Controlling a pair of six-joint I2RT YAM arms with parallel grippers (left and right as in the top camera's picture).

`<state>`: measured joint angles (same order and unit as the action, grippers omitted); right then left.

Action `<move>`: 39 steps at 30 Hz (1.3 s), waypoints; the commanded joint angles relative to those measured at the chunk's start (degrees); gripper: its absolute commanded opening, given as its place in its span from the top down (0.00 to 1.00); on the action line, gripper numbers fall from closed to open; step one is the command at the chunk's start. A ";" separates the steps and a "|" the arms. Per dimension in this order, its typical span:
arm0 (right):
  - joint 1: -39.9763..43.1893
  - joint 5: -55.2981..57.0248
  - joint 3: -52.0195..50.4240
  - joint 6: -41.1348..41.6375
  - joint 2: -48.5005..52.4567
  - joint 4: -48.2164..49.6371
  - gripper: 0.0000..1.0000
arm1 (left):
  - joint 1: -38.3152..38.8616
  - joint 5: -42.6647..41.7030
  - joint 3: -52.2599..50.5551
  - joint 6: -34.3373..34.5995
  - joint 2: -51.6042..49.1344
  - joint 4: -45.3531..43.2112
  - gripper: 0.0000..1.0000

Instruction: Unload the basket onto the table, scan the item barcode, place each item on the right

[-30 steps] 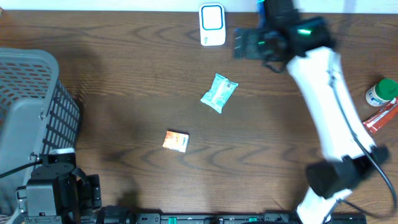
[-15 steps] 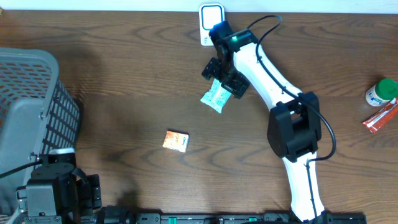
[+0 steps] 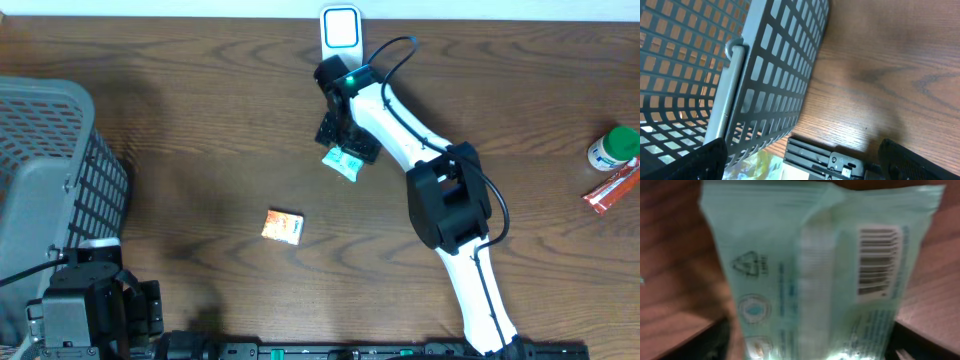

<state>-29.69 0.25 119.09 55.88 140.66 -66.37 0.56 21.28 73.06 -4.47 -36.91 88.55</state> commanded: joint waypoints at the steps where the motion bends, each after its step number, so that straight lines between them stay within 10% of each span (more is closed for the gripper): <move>1: -0.83 3.04 -0.07 -1.11 2.73 -0.72 0.32 | 0.22 0.15 0.28 0.28 0.04 0.11 0.04; 15: 12.22 13.49 0.07 -4.98 -6.67 -17.84 0.62 | 0.22 0.15 0.28 0.28 0.04 0.11 0.04; 39: 56.15 31.17 0.00 -5.35 -20.74 -24.76 0.60 | 0.22 0.15 0.28 0.28 0.07 0.11 0.04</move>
<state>22.59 28.88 118.91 50.41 119.61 -92.44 0.56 21.28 73.06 -4.47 -36.91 88.53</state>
